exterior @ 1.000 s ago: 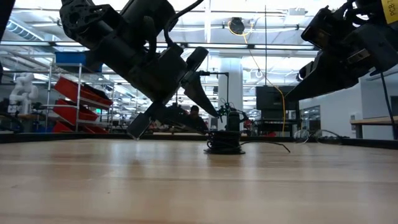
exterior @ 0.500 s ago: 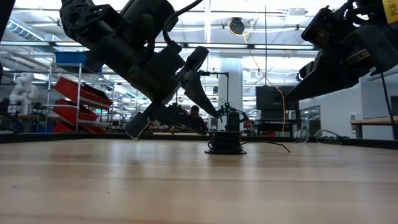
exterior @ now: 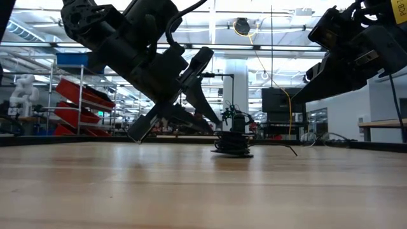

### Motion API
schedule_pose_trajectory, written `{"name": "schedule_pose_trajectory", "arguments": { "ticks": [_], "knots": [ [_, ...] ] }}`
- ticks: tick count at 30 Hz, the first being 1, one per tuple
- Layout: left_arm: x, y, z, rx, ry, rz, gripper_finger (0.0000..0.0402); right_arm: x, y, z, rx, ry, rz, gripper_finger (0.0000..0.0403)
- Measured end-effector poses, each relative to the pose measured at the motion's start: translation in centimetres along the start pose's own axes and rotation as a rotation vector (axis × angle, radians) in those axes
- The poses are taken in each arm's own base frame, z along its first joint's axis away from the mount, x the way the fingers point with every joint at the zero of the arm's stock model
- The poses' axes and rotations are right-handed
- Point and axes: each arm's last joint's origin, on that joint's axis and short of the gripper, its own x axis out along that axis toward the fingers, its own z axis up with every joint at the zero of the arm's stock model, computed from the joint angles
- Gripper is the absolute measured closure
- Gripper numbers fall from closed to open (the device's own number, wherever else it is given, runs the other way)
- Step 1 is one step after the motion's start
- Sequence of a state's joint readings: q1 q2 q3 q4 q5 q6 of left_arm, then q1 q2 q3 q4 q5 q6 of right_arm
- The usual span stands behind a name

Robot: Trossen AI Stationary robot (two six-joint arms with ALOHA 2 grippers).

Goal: Coil cords
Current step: Uncoil the black wire from the black spool

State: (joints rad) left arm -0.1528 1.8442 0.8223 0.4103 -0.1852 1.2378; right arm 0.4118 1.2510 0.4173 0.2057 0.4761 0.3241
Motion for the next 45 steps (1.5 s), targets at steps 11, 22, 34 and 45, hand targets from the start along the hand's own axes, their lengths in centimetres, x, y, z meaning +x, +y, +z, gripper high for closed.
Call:
{"name": "schedule_pose_trajectory", "arguments": {
  "ticks": [11,22,34,45],
  "knots": [
    [0.0,0.0,0.0,-0.129,-0.026,-0.01,0.0395,0.0,0.0,0.0,0.0,0.0,0.0,0.0403],
    [-0.1,1.2,0.3,-0.234,-0.023,0.124,0.04,0.0,0.0,0.0,0.002,0.001,0.0,0.0403],
    [-0.1,0.1,0.5,-0.123,0.023,0.038,0.0379,0.0,0.0,-0.1,0.001,0.007,0.0,0.0403],
    [-0.2,-0.3,1.1,-0.105,0.014,0.018,0.0243,0.0,-0.1,-0.2,-0.008,0.022,-0.006,0.0403]
  ]
}}
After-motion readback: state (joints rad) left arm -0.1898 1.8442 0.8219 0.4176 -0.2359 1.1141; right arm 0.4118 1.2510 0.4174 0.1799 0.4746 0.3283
